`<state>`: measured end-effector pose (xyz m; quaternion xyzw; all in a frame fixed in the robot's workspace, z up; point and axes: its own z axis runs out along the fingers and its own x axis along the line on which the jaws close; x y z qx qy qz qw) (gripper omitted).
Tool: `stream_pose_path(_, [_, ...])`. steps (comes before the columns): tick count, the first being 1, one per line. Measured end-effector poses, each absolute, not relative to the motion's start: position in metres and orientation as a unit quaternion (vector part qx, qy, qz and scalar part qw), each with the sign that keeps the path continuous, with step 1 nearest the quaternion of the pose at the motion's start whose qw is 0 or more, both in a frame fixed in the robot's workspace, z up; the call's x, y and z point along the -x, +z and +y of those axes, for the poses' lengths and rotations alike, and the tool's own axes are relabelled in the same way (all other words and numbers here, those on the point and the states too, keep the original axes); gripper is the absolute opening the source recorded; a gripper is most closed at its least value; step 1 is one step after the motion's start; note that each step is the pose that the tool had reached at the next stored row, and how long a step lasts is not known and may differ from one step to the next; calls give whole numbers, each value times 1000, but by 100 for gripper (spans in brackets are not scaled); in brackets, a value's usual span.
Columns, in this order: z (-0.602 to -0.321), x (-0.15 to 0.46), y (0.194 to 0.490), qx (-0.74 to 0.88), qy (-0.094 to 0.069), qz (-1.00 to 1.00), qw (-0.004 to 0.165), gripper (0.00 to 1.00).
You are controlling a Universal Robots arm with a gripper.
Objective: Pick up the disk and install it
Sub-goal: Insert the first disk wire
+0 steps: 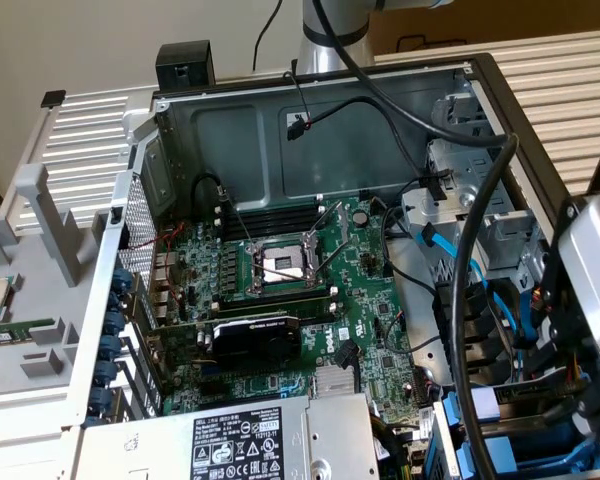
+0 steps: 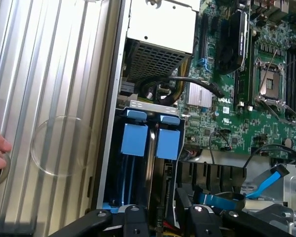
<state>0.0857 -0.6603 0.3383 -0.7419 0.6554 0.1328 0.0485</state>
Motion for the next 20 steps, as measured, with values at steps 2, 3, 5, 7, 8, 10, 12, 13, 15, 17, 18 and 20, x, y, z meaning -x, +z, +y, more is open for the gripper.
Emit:
stream_pose_path(2, [-660,-86,338,743,133,654,49,36])
stream_pose_path(3, [-660,-86,338,743,133,654,49,36])
stream_pose_path(5, [-660,-87,338,744,133,653,49,36])
stream_pose_path(7, [-660,-87,338,744,134,652,49,34])
stream_pose_path(8, [-660,-88,338,745,134,652,49,27])
stream_pose_path(10, [-660,-89,338,745,134,651,48,27])
stream_pose_path(12, [-660,-90,338,746,134,651,48,27])
stream_pose_path(13, [-660,-90,338,746,134,650,48,27])
stream_pose_path(15, [-660,-90,338,746,134,650,48,27])
stream_pose_path(17, [-660,-90,338,746,134,650,49,27])
stream_pose_path(18, [-660,-89,338,746,134,650,49,27])
stream_pose_path(20, [-660,-88,338,746,134,650,49,27])
